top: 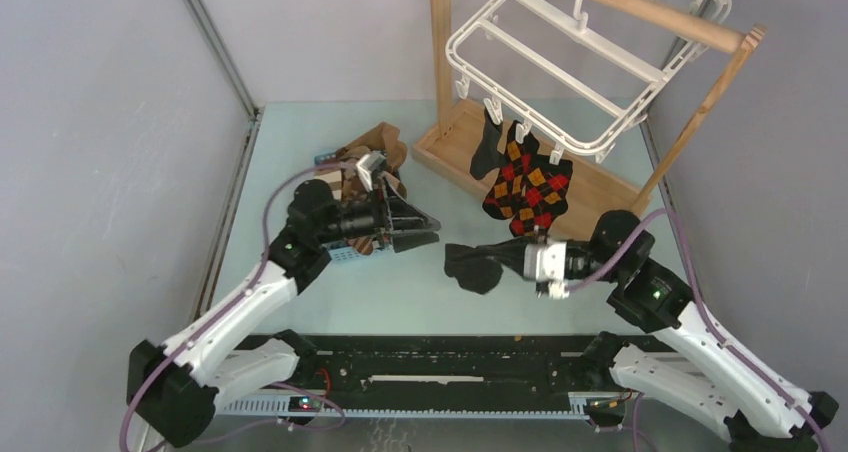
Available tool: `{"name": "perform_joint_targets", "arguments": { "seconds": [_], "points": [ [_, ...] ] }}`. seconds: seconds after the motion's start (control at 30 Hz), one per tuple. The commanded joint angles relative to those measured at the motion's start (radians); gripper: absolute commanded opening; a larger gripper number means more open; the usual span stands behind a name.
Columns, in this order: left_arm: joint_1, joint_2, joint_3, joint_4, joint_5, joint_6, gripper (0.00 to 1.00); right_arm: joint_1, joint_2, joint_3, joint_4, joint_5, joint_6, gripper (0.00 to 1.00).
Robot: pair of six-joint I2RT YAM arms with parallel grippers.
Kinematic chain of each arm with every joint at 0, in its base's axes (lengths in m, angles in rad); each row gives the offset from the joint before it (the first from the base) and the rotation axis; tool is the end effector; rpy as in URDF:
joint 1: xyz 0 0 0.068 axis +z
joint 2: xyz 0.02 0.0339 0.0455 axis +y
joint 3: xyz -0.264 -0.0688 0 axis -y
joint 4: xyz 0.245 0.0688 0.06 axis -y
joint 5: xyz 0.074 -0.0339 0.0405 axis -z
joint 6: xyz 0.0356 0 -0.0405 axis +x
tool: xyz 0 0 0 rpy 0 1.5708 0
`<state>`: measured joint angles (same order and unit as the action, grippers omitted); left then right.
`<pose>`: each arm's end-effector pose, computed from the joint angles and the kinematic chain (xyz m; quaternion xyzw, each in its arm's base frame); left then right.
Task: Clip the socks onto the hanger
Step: Pick up the sock from the bin.
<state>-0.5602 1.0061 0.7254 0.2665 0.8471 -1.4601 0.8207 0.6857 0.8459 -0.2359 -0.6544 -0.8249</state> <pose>0.1792 -0.1439 0.3249 -0.0225 0.7101 -0.6977 0.0925 0.0863 0.1245 0.3712 -0.6577 0.3122 0.2343 0.6443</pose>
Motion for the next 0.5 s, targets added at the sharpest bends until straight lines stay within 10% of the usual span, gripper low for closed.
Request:
{"name": "perform_joint_targets", "arguments": {
  "seconds": [0.0, 0.23, 0.47],
  "points": [
    [0.018, -0.156, 0.125, -0.174, -0.157, 0.593, 0.69, -0.168, 0.023, 0.064, 0.078, -0.140, 0.560, 0.00],
    [0.017, -0.321, -0.063, 0.160, -0.254, 1.255, 0.88, -0.304, 0.033, 0.092, 0.131, -0.025, 0.858, 0.00],
    [0.020, -0.150, 0.063, 0.229, -0.255, 1.313, 0.89, -0.211, 0.085, 0.181, 0.080, 0.244, 0.682, 0.00]
  ]
}}
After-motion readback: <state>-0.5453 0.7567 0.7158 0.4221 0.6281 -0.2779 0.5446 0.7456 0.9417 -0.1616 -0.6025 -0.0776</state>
